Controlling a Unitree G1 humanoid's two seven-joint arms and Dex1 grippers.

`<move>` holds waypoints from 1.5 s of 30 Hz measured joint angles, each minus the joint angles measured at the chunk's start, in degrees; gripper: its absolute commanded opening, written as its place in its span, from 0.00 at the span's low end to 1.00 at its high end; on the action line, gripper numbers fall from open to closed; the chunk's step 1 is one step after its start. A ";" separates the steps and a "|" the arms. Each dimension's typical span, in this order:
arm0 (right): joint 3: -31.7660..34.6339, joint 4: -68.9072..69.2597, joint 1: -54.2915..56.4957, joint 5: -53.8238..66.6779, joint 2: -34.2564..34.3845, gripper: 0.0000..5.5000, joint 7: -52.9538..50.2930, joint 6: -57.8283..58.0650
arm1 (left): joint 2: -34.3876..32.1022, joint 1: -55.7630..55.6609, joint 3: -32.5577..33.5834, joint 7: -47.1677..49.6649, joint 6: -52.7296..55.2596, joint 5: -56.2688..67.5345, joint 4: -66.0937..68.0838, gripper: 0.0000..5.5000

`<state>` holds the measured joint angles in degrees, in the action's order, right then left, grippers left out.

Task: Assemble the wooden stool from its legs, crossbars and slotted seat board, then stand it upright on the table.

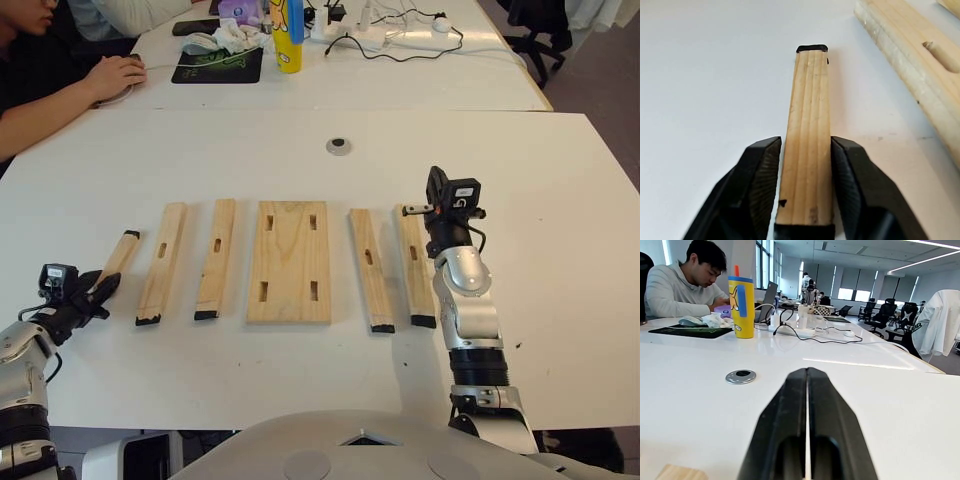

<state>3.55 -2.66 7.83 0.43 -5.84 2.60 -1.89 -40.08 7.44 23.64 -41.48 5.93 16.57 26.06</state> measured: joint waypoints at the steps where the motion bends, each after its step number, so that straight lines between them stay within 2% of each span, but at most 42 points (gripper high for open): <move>1: 0.00 -0.01 0.01 0.00 0.00 0.00 -0.01 0.00 | 0.00 -0.06 -0.17 0.14 0.07 0.00 -0.15 0.24; 9: -0.51 -0.67 1.21 -0.09 -0.48 0.00 0.72 -0.60 | 0.84 -0.74 -1.88 1.55 0.94 0.09 -2.92 0.24; 13: -0.26 -1.32 5.65 1.29 -2.52 0.00 3.72 0.26 | 3.44 -4.31 -2.42 3.80 4.26 2.88 -11.84 0.24; 14: -0.01 -1.28 8.08 4.44 -2.64 0.00 6.44 2.66 | 4.80 -6.14 -3.06 4.93 5.57 4.21 -16.55 0.24; 19: 0.75 4.99 12.98 24.26 -1.84 0.13 14.89 19.74 | 9.23 -10.40 -8.02 8.47 8.57 5.72 -30.25 0.24; 24: 1.09 12.82 15.40 47.26 -0.52 0.26 17.17 42.46 | 17.78 -12.70 -20.97 14.48 10.05 1.47 -42.03 0.24; 28: 4.82 13.04 17.29 60.68 2.90 0.37 11.96 51.39 | 23.50 -14.99 -28.22 17.68 8.60 -2.86 -43.25 0.24; 31: 7.54 10.90 17.69 65.66 3.70 0.37 7.71 54.31 | 25.79 -14.98 -30.09 19.68 7.94 -4.87 -43.05 0.24; 37: 9.79 8.33 19.35 69.14 3.82 0.37 2.64 56.01 | 27.90 -14.99 -31.48 21.03 7.21 -6.23 -43.10 0.24; 45: 9.91 6.53 20.23 70.28 3.84 0.37 1.59 56.30 | 28.43 -14.82 -32.78 20.61 7.27 -6.49 -43.90 0.24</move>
<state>13.45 3.87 28.06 70.71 -2.01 4.20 54.41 -11.65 -7.38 -9.15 -20.87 13.20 10.07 -17.85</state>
